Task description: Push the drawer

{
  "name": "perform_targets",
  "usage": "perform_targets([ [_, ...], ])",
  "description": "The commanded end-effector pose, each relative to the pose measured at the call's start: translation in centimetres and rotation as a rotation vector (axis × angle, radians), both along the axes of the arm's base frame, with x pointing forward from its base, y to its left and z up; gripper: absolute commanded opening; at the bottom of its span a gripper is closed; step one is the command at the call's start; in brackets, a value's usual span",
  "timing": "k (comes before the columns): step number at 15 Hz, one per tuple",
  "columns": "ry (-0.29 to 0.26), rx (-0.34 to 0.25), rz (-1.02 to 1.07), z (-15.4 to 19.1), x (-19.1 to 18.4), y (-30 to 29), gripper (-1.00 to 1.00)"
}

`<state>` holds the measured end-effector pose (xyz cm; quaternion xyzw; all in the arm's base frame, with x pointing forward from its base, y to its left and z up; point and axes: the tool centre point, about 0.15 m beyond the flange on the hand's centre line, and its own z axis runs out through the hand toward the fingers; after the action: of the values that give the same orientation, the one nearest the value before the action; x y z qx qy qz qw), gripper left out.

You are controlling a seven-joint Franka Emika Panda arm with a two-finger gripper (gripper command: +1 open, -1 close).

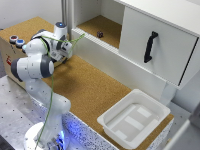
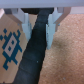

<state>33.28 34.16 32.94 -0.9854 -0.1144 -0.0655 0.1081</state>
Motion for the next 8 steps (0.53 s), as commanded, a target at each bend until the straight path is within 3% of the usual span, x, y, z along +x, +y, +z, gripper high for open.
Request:
perform_targets([
  [1,-0.006,0.009,-0.066,2.3,1.4,1.2,1.0],
  [8,-0.108,0.001,-0.167,9.4,0.0,-2.4,1.0],
])
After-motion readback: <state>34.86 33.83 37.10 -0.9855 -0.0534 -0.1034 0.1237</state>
